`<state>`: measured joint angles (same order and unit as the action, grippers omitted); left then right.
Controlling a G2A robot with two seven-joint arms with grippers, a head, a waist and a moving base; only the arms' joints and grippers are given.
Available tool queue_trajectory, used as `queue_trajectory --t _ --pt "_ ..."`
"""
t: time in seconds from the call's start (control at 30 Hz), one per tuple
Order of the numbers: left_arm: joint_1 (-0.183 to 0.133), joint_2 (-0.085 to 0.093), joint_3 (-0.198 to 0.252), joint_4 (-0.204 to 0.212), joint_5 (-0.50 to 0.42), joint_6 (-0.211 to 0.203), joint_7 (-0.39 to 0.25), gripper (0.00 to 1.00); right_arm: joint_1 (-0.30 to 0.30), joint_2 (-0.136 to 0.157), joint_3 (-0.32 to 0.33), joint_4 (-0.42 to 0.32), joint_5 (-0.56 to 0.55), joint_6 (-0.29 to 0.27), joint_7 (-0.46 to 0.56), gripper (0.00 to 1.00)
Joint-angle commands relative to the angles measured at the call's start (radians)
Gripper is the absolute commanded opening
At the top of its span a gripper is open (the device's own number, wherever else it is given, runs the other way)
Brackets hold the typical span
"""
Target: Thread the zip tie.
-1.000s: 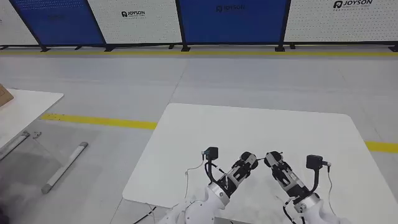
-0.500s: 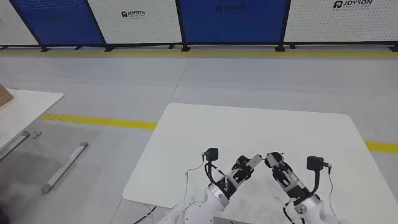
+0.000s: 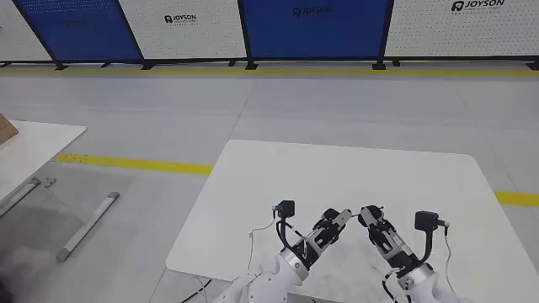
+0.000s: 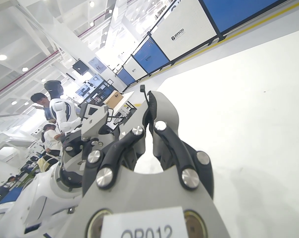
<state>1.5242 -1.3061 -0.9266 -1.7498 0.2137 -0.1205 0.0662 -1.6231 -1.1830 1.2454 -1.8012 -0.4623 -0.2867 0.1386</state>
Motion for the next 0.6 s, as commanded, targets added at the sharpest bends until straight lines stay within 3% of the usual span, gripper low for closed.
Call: queue_trajectory --t 0.0,0.27,0.57 --pt "-0.002 0.0 -0.002 0.003 0.0 0.003 0.004 0.36 0.002 -0.001 -0.003 0.002 -0.002 0.003 0.0 0.0" --pt "-0.011 -0.002 -0.009 0.016 -0.007 0.013 0.014 0.21 0.004 -0.003 -0.005 0.005 -0.008 0.003 -0.004 0.0" --pt "-0.013 -0.003 -0.008 0.015 -0.002 0.017 0.016 0.11 0.007 -0.005 -0.004 0.009 -0.006 0.001 -0.002 0.0"
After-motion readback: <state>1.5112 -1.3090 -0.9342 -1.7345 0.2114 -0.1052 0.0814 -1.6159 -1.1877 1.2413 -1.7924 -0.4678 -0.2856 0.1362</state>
